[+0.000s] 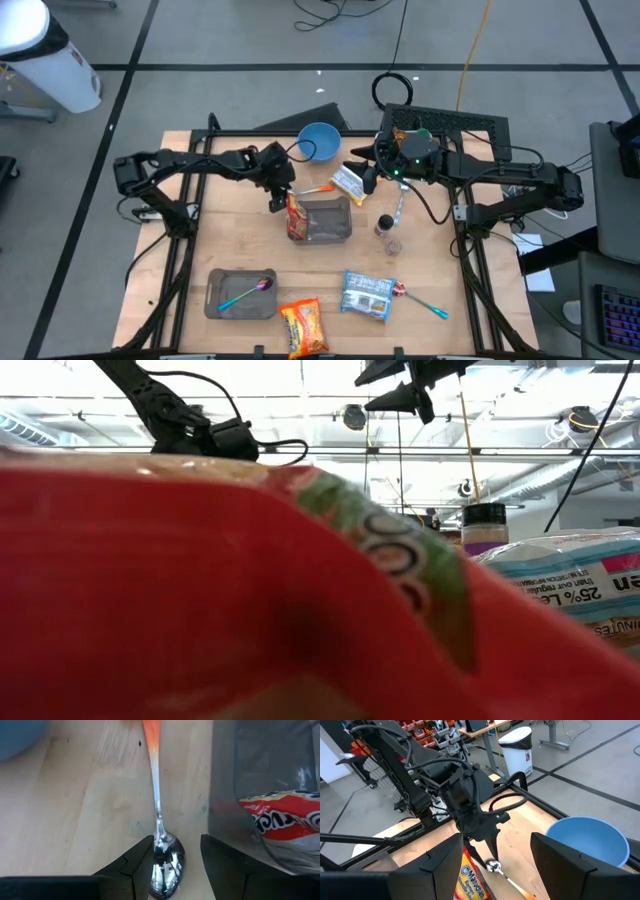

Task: Pick & Place Food Item
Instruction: Put the orange spoon into the bottom black bin

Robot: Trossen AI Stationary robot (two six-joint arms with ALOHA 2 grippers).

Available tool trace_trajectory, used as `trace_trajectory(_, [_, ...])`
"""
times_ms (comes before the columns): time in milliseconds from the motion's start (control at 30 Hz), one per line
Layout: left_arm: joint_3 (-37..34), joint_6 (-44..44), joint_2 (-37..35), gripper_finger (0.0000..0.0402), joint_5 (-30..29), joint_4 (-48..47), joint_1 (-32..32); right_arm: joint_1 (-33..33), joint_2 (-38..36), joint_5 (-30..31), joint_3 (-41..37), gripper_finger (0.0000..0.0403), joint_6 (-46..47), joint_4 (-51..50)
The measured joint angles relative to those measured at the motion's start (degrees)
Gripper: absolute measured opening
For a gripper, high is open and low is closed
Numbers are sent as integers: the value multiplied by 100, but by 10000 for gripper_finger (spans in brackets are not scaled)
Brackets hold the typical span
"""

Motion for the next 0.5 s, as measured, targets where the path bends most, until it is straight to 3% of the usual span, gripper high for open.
trace_trajectory(200, [2, 350, 0, 170, 424, -53, -108, -1, -2, 1, 0, 226, 17, -74])
trace_trajectory(500, [2, 583, 0, 170, -314, -25, -315, 0, -2, 4, 0, 226, 8, -170])
